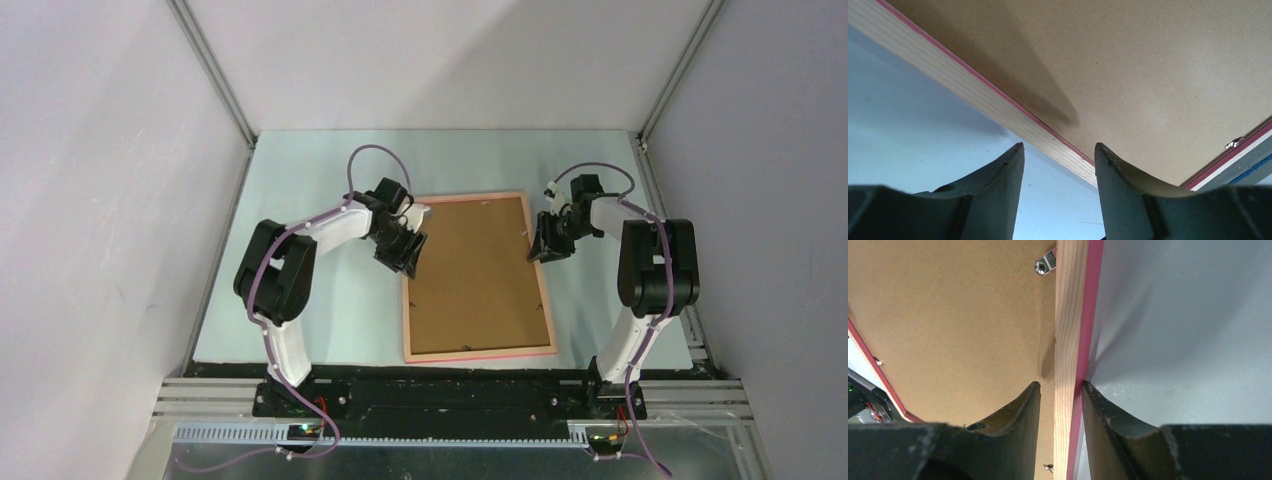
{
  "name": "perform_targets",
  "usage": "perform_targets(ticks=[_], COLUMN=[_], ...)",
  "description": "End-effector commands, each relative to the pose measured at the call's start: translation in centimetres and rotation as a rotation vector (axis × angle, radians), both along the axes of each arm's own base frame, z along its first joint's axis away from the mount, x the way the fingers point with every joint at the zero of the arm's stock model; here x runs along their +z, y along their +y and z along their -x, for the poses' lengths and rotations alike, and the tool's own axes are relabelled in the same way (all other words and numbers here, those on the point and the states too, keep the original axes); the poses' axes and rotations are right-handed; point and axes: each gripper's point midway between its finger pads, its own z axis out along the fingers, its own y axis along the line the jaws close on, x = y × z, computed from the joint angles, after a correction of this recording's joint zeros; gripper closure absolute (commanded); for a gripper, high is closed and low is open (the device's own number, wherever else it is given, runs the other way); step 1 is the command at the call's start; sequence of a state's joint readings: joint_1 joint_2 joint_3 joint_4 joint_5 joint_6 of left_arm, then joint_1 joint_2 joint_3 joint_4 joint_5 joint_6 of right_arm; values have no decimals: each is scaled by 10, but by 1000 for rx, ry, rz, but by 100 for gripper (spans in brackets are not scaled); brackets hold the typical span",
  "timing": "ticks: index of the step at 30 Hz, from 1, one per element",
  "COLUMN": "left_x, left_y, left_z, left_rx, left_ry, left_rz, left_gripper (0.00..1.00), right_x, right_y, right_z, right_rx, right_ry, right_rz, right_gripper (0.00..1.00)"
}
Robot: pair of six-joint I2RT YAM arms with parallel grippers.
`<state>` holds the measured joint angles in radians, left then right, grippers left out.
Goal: Put the photo into the frame
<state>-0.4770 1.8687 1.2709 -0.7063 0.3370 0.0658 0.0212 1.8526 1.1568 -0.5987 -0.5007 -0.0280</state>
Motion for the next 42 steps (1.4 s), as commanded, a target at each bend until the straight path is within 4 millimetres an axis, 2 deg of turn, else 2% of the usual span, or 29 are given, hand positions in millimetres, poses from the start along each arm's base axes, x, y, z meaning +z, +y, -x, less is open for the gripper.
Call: perform_targets(ticks=[1, 10, 13, 17, 23, 29, 34, 35, 42], left_x=[0, -7, -8, -7, -3, 8, 13, 14, 17], left_y=[-5, 2, 2, -4, -15, -30, -53, -60, -102], left_z=[9, 39, 41, 46, 63, 81, 98, 100, 107], left_rx=[8, -38, -45, -70, -155, -259, -373, -407, -519], left_ry=[38, 71, 75, 94, 127, 142, 151, 141, 145], left_rz=[51, 39, 41, 73, 146, 218, 258, 264, 306], left_gripper=[41, 37, 37, 37, 38, 37, 37, 37, 37], right_x=[9, 2, 2, 1, 3, 3, 3, 9, 15], right_y=[6, 6, 7, 6, -5, -12, -12, -12, -1], right_z=[-11, -13, -15, -17, -35, -56, -76, -85, -109], right_rx=[36, 40, 44, 62, 110, 202, 300, 325, 463], right_ry=[-52, -41, -41, -45, -84, -94, -115, -147, -212], right_rz=[24, 45, 48, 67, 145, 235, 275, 284, 327], right_gripper=[61, 73, 78, 92, 99, 100, 99, 98, 80])
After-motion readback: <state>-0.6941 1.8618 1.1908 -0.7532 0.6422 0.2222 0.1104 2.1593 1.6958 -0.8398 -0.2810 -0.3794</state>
